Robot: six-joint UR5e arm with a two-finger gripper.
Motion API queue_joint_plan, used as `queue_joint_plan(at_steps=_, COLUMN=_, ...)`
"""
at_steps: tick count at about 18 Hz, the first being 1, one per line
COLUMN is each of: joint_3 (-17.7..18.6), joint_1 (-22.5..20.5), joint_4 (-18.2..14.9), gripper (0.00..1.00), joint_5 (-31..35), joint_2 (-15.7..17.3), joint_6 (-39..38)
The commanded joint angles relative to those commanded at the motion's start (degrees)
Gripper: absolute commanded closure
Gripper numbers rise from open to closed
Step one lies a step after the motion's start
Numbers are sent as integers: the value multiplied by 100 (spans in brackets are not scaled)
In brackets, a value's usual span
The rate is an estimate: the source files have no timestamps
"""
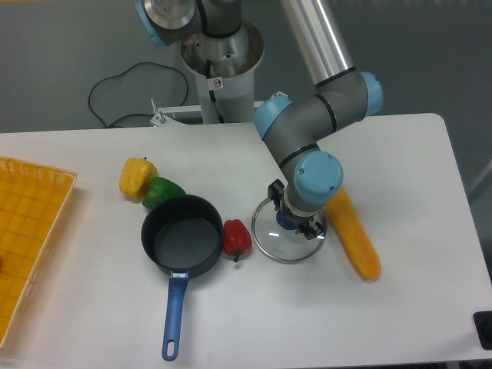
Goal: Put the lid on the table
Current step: 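Set the glass lid flat on the table and hold it there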
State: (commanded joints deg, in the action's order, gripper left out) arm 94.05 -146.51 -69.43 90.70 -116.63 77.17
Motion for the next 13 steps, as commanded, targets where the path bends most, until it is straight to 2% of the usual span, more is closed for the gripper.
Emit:
queue_joint_plan(at_steps=7, joint_3=-193, joint_1=87, joint_4=17, gripper=0, joint_5=-26, joint_2=264, joint_6=-27)
queue_joint_plan(at_steps=9, joint_3=-456, joint_1=167, joint_4=17, gripper=0, joint_5=9, joint_2=264, joint_6=-70)
queue_joint_plan(at_steps=13, joint_3=-431, joint_1=106, joint_4=17, gripper=0, joint_5=-17, joint_2=290, joint_6=-62)
